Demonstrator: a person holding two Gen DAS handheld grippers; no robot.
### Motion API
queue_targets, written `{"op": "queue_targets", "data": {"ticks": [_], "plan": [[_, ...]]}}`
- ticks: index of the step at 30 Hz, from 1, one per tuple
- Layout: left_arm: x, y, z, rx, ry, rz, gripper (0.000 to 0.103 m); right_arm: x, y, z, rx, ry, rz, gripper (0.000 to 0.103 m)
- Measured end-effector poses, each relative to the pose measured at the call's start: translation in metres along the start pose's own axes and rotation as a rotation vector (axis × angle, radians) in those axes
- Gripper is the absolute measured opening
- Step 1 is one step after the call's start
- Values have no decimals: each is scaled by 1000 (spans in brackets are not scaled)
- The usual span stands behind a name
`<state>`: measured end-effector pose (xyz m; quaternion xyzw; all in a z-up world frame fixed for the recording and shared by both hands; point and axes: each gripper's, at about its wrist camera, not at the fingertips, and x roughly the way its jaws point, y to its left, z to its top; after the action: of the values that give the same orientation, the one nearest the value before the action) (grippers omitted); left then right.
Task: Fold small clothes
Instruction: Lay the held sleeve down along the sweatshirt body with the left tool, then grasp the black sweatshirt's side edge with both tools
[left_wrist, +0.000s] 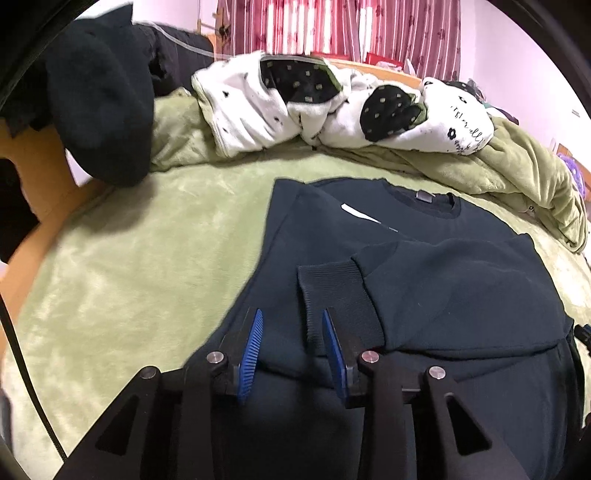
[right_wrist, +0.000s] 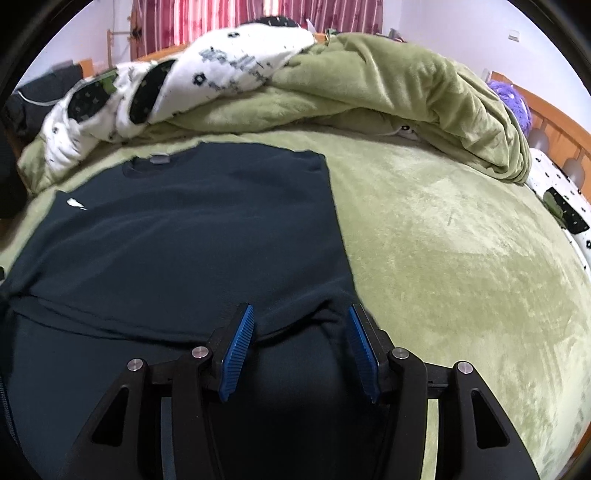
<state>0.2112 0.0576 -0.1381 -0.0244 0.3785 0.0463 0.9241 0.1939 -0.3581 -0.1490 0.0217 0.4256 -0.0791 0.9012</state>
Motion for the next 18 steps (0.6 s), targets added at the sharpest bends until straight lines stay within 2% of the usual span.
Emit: {"op": "queue_targets", "data": {"ticks": [1, 3, 7, 10, 13, 15, 18], "plan": [[-6, 0, -1, 3, -8, 7, 32, -7, 0, -2, 7, -11, 10, 52], [-20, 1, -3, 4, -20, 7, 32, -22, 0, -9, 32, -31, 19, 65], [-46, 3, -12, 5, -22, -23, 32, -50, -3, -21, 86, -54, 59, 68], [-62, 3, -22, 28, -17, -26, 32, -73, -3, -28, 76, -56, -2, 70], [-81, 8, -33, 27, -31, -26, 32, -97, -6, -37, 51, -86, -20, 80], [-91, 11, -40, 19, -26, -51, 32, -116, -8, -45, 50, -105, -35, 90], [-105, 16, -54, 19, -34, -65, 32, -139, -15, -58, 80, -152, -108, 94]]}}
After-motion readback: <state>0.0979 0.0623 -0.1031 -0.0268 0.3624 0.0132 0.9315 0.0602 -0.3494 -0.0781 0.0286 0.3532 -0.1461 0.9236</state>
